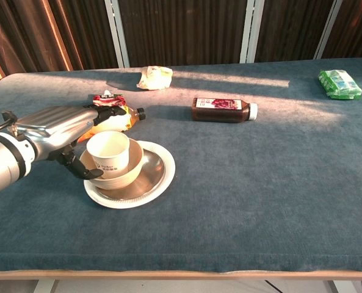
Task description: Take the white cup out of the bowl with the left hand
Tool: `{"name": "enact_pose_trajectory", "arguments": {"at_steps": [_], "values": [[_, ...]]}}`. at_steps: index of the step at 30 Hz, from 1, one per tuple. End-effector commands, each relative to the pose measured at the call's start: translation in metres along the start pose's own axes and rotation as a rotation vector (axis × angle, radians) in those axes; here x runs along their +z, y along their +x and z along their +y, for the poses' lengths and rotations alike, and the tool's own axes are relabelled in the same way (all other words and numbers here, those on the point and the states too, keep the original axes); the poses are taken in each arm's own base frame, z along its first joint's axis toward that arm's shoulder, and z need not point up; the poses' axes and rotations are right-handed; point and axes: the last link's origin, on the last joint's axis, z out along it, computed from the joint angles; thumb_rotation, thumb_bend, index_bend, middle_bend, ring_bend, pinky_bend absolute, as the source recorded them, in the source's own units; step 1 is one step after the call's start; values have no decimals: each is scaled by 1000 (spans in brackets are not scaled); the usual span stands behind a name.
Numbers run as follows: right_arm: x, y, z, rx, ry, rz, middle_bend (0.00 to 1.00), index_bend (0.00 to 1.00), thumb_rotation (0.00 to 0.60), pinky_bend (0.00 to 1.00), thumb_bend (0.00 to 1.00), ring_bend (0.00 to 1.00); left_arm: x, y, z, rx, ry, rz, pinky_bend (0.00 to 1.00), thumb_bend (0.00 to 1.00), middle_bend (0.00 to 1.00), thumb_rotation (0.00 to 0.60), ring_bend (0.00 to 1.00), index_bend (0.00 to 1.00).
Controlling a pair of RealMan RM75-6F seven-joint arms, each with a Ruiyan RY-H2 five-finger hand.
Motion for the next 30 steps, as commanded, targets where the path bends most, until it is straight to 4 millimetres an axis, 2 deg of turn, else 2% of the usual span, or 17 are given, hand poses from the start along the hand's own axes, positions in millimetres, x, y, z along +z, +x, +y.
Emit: {"name": "enact_pose_trajectory", "arguments": {"at_steps": [1,11,20,23,30], "values": [[0,0,0,1,1,0,0,0,600,115,0,0,0,-1,0,-1,0,-1,228,253,64,600,31,45],[0,0,0,2,0,-3,0,0,600,115,0,0,1,-3,3,-16,-5,9,228,255,86,600,47,42],[1,-1,0,-2,6,-10,0,0,600,115,0,0,6,-12,8,-52,1,42,236,256,151,600,110,44],[0,0,0,0,7,-10,0,0,600,115,0,0,7,-15,11,-64,4,71,248,259,209,600,158,69],[0,-1,0,0,8,-6,0,0,600,115,0,0,8,-19,12,-79,9,117,403,267,411,600,343,168]]}}
